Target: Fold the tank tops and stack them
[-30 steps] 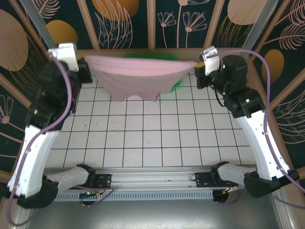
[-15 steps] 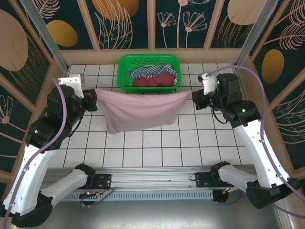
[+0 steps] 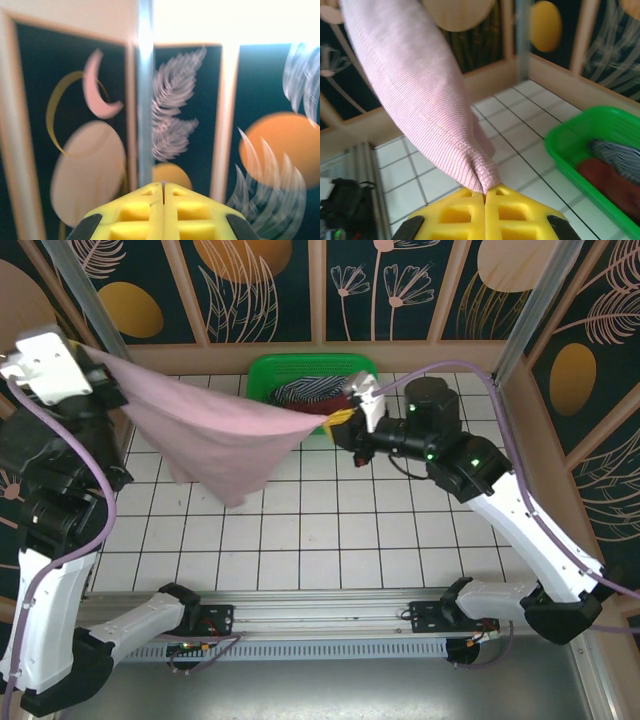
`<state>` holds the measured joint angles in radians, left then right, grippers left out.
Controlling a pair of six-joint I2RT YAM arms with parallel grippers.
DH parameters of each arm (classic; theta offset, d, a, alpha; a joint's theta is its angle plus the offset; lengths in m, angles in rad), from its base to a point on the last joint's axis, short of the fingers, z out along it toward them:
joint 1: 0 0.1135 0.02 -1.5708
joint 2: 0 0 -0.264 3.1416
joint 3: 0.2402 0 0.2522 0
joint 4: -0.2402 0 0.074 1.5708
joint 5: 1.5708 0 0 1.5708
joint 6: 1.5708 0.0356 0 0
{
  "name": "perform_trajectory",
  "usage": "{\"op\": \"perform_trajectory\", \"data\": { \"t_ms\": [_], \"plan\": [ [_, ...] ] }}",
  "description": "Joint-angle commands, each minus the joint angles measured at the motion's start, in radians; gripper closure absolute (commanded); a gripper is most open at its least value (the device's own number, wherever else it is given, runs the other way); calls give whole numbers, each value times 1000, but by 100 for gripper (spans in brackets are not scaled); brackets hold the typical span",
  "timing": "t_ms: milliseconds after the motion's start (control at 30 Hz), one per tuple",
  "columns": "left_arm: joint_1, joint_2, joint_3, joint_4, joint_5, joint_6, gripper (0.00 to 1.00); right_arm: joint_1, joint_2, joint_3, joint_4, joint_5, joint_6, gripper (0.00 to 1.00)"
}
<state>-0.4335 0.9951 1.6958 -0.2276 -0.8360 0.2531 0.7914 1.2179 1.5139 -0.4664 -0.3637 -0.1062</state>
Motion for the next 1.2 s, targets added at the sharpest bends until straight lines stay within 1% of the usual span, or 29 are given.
{"op": "perform_trajectory", "data": {
  "t_ms": [0,167,233,267,333,400,467,533,600,667,700,800,867,933,1000,1100,1167],
  "plan": [
    [3,55,123,226,-110,282,100,114,23,81,88,25,-9,100],
    [3,168,282,178,-31,395,100,244,32,116,95,91,27,100],
    [2,241,355,99,18,370,100,274,32,111,78,124,44,100],
    [3,264,354,80,50,354,100,281,27,99,73,140,59,100],
    [3,300,314,42,124,261,100,294,0,52,75,196,107,100],
    [4,359,292,0,167,201,100,300,-42,-11,72,267,165,100],
    [4,401,228,2,264,107,100,300,-89,-80,45,329,230,100],
    [4,451,158,-3,412,-30,100,299,-135,-152,-23,390,311,100],
    [-9,506,87,-2,527,-145,100,299,-188,-240,-96,445,403,100],
    [-58,558,-17,38,569,-208,100,292,-233,-328,-186,486,529,100],
    [-86,595,-65,63,598,-228,100,287,-252,-372,-233,484,584,100],
    [-154,762,-90,111,660,-289,100,286,-313,-521,-339,513,782,100],
    [-183,893,-34,131,668,-314,100,281,-370,-609,-380,555,904,100],
    [-209,1033,90,98,695,-338,100,260,-423,-679,-413,571,1001,100],
    [-241,1157,231,59,716,-335,100,247,-474,-719,-452,604,1090,100],
    [-273,1300,394,19,769,-333,100,233,-522,-767,-485,623,1163,100],
    [-284,1362,459,0,794,-349,100,208,-530,-787,-504,615,1173,100]
  ]
}}
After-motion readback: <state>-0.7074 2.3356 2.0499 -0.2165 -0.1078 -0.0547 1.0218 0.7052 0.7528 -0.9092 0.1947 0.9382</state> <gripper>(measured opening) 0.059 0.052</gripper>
